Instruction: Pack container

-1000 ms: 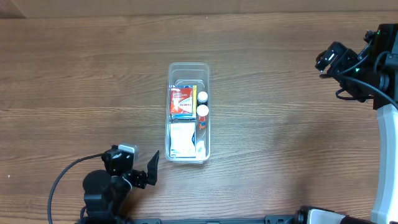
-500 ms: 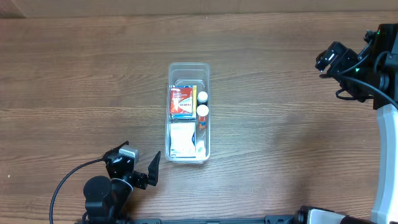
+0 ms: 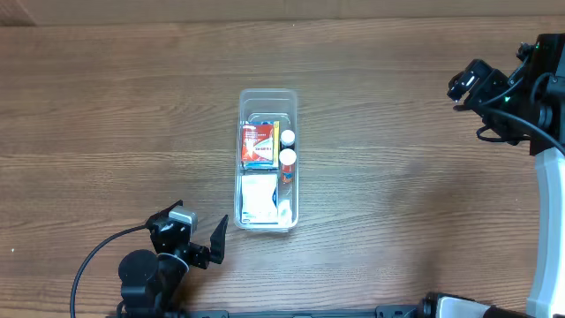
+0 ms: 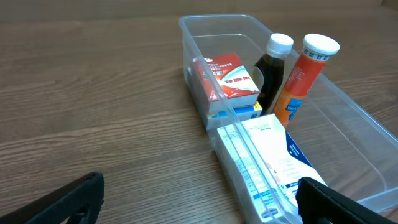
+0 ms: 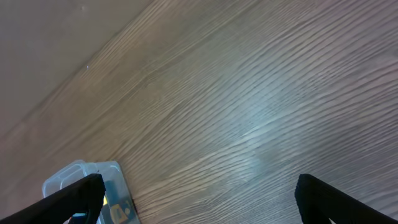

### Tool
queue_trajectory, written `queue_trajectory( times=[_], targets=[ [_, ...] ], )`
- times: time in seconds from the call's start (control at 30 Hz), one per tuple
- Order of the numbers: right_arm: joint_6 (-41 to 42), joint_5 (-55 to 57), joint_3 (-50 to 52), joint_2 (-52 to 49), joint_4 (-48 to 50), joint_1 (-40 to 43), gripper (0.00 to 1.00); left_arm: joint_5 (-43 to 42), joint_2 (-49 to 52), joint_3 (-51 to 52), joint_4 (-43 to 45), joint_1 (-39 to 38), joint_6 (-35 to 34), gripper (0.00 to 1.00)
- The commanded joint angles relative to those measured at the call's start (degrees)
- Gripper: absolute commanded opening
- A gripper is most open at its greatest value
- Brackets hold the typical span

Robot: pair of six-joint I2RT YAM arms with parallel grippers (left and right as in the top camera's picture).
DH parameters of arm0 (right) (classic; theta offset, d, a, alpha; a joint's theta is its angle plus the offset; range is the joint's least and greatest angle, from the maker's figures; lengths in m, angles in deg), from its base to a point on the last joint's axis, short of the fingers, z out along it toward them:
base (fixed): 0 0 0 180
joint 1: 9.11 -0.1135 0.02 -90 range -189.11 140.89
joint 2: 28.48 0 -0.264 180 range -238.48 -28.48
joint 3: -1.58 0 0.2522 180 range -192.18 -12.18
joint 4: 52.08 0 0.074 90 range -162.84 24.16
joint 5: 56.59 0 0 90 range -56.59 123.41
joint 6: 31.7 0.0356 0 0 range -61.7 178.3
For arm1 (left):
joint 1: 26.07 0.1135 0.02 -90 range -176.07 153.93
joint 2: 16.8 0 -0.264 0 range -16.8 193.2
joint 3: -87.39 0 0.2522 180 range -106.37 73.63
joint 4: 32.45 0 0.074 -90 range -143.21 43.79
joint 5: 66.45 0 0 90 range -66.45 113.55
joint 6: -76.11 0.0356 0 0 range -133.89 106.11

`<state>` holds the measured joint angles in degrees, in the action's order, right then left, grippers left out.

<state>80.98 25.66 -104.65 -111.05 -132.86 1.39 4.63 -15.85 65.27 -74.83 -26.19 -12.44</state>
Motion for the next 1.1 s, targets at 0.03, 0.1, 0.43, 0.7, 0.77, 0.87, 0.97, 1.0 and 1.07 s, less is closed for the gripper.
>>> queue_trajectory(
  times=[0.03, 0.1, 0.43, 0.7, 0.77, 0.87, 0.97, 1.0, 1.07],
  targets=[
    [-0.17, -0.50, -0.13, 0.35, 0.26, 0.09, 1.00, -1.03, -0.72, 0.39, 0.37, 0.37, -0.15, 1.00],
    [-0.17, -0.50, -0.13, 0.35, 0.26, 0.09, 1.00, -1.03, -0.72, 0.39, 0.37, 0.37, -0.17, 1.00],
    [-0.20, 0.02, -0.13, 0.68, 0.20, -0.39, 1.00, -1.03, -0.72, 0.39, 0.37, 0.37, -0.17, 1.00],
    [-4.13, 11.56, 2.23, 11.15, -2.40, -7.34, 1.00, -1.03, -0.72, 0.39, 0.37, 0.37, -0.17, 1.00],
    [-5.70, 14.71, 5.27, 15.50, 1.22, -9.51, 1.00, -1.03, -0.72, 0.39, 0.37, 0.37, -0.17, 1.00],
    [-11.54, 15.43, 15.78, 25.75, 13.99, -11.56, 1.00, -1.03, -0.72, 0.39, 0.37, 0.37, -0.17, 1.00],
    [-13.25, 15.23, 28.26, 36.33, 22.36, -10.86, 1.00, -1.03, -0.72, 0.39, 0.37, 0.37, -0.17, 1.00],
    [-13.40, 15.21, 32.89, 40.00, 24.55, -10.29, 1.00, -1.03, -0.72, 0.39, 0.37, 0.37, -0.15, 1.00],
    [-13.33, 15.17, 40.72, 46.14, 27.67, -9.35, 1.00, -1.03, -0.72, 0.39, 0.37, 0.37, -0.17, 1.00]
  ],
)
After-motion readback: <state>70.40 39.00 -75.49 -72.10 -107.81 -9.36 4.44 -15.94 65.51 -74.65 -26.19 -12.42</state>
